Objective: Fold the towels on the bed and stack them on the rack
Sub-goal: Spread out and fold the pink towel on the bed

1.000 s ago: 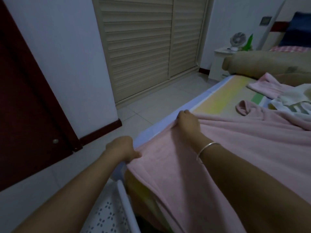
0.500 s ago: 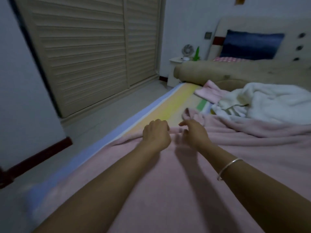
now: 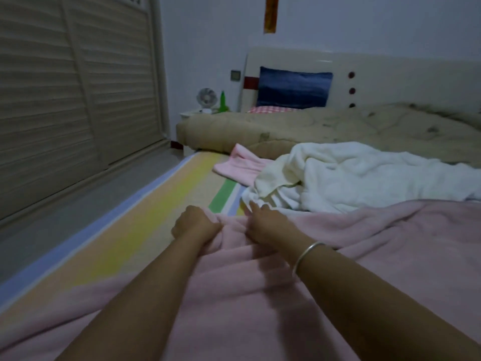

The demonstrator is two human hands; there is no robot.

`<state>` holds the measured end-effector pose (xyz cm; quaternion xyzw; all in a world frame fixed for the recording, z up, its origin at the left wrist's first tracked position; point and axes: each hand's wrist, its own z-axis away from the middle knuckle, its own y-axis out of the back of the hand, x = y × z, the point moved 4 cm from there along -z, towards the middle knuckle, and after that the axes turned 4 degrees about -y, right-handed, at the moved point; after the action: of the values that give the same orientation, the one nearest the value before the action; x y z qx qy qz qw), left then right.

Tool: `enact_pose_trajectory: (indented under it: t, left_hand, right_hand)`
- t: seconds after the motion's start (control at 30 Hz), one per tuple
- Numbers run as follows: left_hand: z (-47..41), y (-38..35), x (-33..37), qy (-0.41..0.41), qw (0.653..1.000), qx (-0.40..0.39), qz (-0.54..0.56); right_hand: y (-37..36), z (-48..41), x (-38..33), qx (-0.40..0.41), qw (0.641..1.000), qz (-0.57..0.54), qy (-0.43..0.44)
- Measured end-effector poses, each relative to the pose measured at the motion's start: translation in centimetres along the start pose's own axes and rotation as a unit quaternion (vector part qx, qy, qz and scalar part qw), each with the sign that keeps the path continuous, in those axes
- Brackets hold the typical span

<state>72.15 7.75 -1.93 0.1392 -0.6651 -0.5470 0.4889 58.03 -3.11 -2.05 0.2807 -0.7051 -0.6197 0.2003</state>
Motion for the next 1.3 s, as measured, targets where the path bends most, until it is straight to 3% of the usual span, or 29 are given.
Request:
enact_pose_trajectory:
  t: [0.07, 0.13, 0.27, 0.37, 0.5, 0.6, 0.73, 0.9, 1.03, 1.17, 1.3]
  left_hand:
    - [-1.4, -1.0, 0.6, 0.009, 1.000, 0.017, -0.013]
    - [-2.7, -0.4, 0.6, 0.020, 0.997, 0.070, -0.009]
    - [-7.3, 6.7, 0.6, -0.005, 0.962, 0.265, 0.070]
    - [-11.9, 11.4, 0.9, -0.081, 0.919, 0.373, 0.096]
    - [-16.2, 8.6, -1.6, -0.166, 0.908, 0.378, 0.069]
    - [-18.9, 2.1, -4.0, -0.286, 0.895, 0.334, -0.075]
    - [-23.4, 0.5, -4.2, -0.256, 0.912, 0.312, -0.077]
    - [-22.5, 1.2, -4.8, -0.243, 0.934, 0.252, 0.068]
    - [-22.3, 1.4, -5.3, -0.254, 0.913, 0.222, 0.228]
    - [-22.0, 1.2, -5.9, -0.234, 0.907, 0.163, 0.310]
    - [-21.7, 1.0, -5.8, -0.239, 0.921, 0.130, 0.278]
  right_hand:
    - [-0.8, -1.0, 0.2, -0.031, 0.999, 0.026, -0.015]
    - [-0.1, -1.8, -0.5, -0.006, 1.000, 0.012, -0.013]
    - [5.4, -5.6, -5.0, 0.202, 0.975, -0.084, 0.046]
    - [7.9, -10.3, -9.1, 0.271, 0.954, -0.118, 0.055]
    - [1.5, -15.1, -10.1, 0.260, 0.958, -0.121, -0.010]
    - [-5.7, -17.1, -8.6, 0.205, 0.973, -0.094, -0.053]
    - [-8.1, -19.9, -7.6, 0.280, 0.957, -0.058, -0.042]
    - [-6.7, -20.6, -9.7, 0.247, 0.969, 0.015, 0.023]
    - [-4.8, -22.3, -9.1, 0.181, 0.979, -0.080, -0.058]
    - [-3.8, -23.6, -9.4, -0.015, 1.000, 0.024, -0.011]
    - [-2.6, -21.9, -9.3, -0.207, 0.977, -0.039, 0.006]
